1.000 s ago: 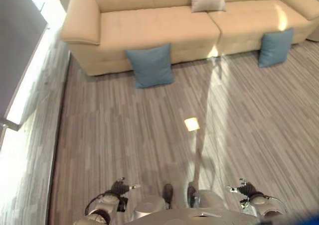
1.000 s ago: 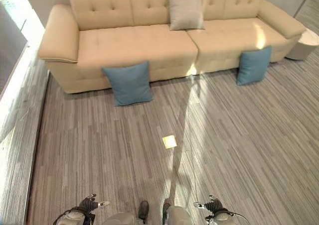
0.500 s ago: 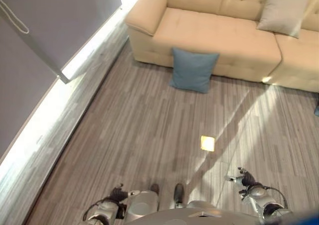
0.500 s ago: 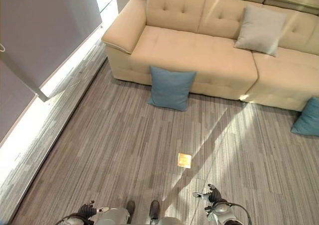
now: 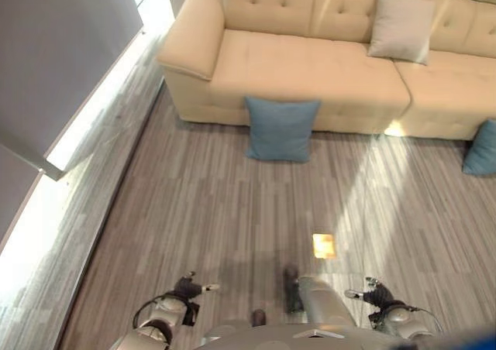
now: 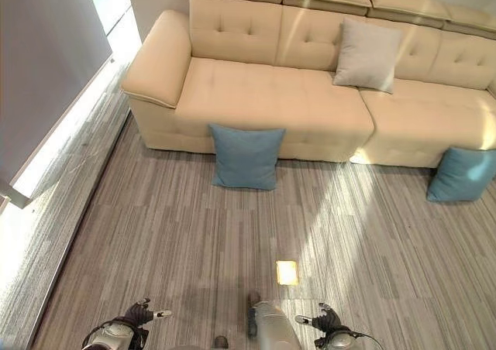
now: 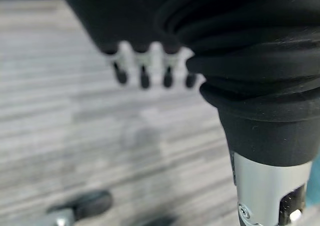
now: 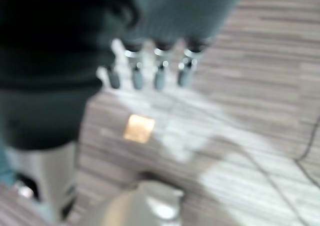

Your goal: Pick up all the scattered cushions and arrange them neatly on the sofa.

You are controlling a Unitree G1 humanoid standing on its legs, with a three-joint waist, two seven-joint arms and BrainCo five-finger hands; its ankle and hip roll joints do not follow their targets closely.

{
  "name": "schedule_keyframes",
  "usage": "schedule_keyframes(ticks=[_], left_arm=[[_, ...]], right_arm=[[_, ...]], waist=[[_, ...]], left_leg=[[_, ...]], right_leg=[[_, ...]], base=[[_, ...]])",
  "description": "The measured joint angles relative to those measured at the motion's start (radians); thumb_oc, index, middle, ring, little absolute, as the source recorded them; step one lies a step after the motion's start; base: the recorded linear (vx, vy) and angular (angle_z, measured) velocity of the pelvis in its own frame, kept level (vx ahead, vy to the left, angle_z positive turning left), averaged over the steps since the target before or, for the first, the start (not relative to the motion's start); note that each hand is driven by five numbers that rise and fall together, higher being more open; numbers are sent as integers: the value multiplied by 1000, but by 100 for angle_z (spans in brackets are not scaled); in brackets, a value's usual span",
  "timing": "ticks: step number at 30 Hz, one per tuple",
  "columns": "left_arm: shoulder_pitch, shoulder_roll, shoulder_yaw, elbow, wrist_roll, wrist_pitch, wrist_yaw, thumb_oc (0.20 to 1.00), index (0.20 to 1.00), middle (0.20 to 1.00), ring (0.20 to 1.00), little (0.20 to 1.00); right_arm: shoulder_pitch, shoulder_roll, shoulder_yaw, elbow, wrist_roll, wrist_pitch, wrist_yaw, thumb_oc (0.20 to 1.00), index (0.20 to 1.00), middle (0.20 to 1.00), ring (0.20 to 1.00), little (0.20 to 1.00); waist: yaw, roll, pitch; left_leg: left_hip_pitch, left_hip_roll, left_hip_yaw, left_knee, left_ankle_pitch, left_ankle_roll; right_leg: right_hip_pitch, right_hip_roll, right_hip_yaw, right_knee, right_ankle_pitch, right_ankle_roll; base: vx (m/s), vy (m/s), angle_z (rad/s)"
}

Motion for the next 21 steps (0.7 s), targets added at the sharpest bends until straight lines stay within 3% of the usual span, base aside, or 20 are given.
schedule_keyframes(ticks=[1, 2, 3, 4, 5, 7, 8, 9, 12, 14, 16, 17, 19, 21], left_arm=[[38, 0, 0, -1, 1, -4, 0, 1000, 1000, 1000, 1000, 1000], [86, -37, 2, 23, 2, -4, -2, 1000, 1000, 1000, 1000, 1000], [111, -41, 4, 17, 1, -5, -2, 1000, 1000, 1000, 1000, 1000], [100, -39, 3, 5, 1, -7, -2, 1000, 1000, 1000, 1000, 1000], [96, -32, 3, 6, 0, -8, -2, 1000, 1000, 1000, 1000, 1000], [70, -2, 3, -22, -1, -7, -2, 1000, 1000, 1000, 1000, 1000], [54, 20, 9, -22, -11, -6, 0, 1000, 1000, 1000, 1000, 1000], [49, 32, 4, -22, -10, -5, -1, 1000, 1000, 1000, 1000, 1000], [49, 27, -1, -23, -9, -6, -2, 1000, 1000, 1000, 1000, 1000], [41, 13, -2, -23, -8, -7, -8, 1000, 1000, 1000, 1000, 1000], [83, -11, 4, -18, -8, -1, -13, 1000, 1000, 1000, 1000, 1000], [118, -13, -1, -12, -7, -1, -14, 1000, 1000, 1000, 1000, 1000], [121, 1, 0, -11, -8, -2, -13, 1000, 1000, 1000, 1000, 1000], [78, 16, -1, -12, -8, -2, -14, 1000, 1000, 1000, 1000, 1000]], right_arm=[[27, 0, -1, 23, 0, 0, 0, 1000, 1000, 1000, 1000, 1000], [24, -15, -5, 79, 0, 1, -2, 1000, 1000, 1000, 1000, 1000], [19, -13, -5, 71, 0, -1, -1, 1000, 1000, 1000, 1000, 1000], [12, -15, -4, 54, 0, -7, 0, 1000, 1000, 1000, 1000, 1000], [-9, -10, -1, 54, 0, -13, 1, 1000, 1000, 1000, 1000, 1000], [-67, -3, -1, 59, 1, -21, 0, 1000, 1000, 1000, 1000, 1000], [-107, 2, -1, 71, 2, -20, -1, 1000, 1000, 1000, 1000, 1000], [-112, -7, -1, 70, 2, -25, -3, 1000, 1000, 1000, 1000, 1000], [-103, -25, 3, 77, 2, -23, -4, 1000, 1000, 1000, 1000, 1000], [-108, -26, 5, 114, 1, -5, -3, 1000, 1000, 1000, 1000, 1000], [-95, -27, 0, 113, 0, -3, -1, 1000, 1000, 1000, 1000, 1000], [-66, -16, 3, 102, 0, -11, -1, 1000, 1000, 1000, 1000, 1000], [-25, -1, 7, 89, 0, -14, 1, 1000, 1000, 1000, 1000, 1000], [-25, -2, 2, 87, 0, -8, 1, 1000, 1000, 1000, 1000, 1000]], waist=[[4, -45, -24], [22, 7, -71], [30, 11, -78], [48, 8, -78], [53, 3, -76], [85, -41, -40], [108, -91, -3], [101, -98, 8], [90, -66, 25], [91, -38, 39], [104, 23, 35], [99, 38, 15], [96, 6, -32], [92, -24, -45]], left_leg=[[76, -60, 3, 35, 3, -3], [102, -48, -43, 152, -11, -41], [35, -53, -28, 336, 11, -92], [-121, -60, 38, 642, 69, -145], [-216, -30, 59, 779, 59, -135], [-397, 23, 75, 899, 50, -102], [-468, 47, 88, 797, 37, -78], [-503, 57, 75, 672, 40, -75], [-493, 37, 81, 291, 89, -78], [-460, -8, 50, -9, 208, -78], [-378, 19, 41, -17, 266, -4], [-332, 24, 24, -4, 375, 54], [-272, 0, 31, -39, 346, 67], [-257, -29, 39, -55, 330, 67]], right_leg=[[56, -4, 1, -8, 108, -116], [115, 8, 17, 25, 190, -158], [183, 10, 18, -28, 177, -175], [221, 6, 21, -57, 169, -182], [258, 12, 21, -79, 154, -184], [288, 8, 39, -62, 87, -228], [333, -11, 55, -72, 76, -222], [381, -16, 54, -95, 67, -195], [476, -19, 57, -117, 6, -155], [514, -27, 92, -117, -41, -123], [584, 10, 143, -88, -76, -67], [579, 24, 129, 31, -144, -8], [500, -11, 108, 193, -219, -3], [377, -63, 105, 342, -251, 42]], base=[[524, -349, 86], [521, -347, 70], [195, -224, 40], [107, -166, 39], [170, -198, 20], [226, -102, -8], [246, -7, -26], [234, 25, -37], [308, 67, -11], [276, 124, -29], [192, 118, -106], [125, 86, -88], [88, 50, -25], [77, 17, -3]])
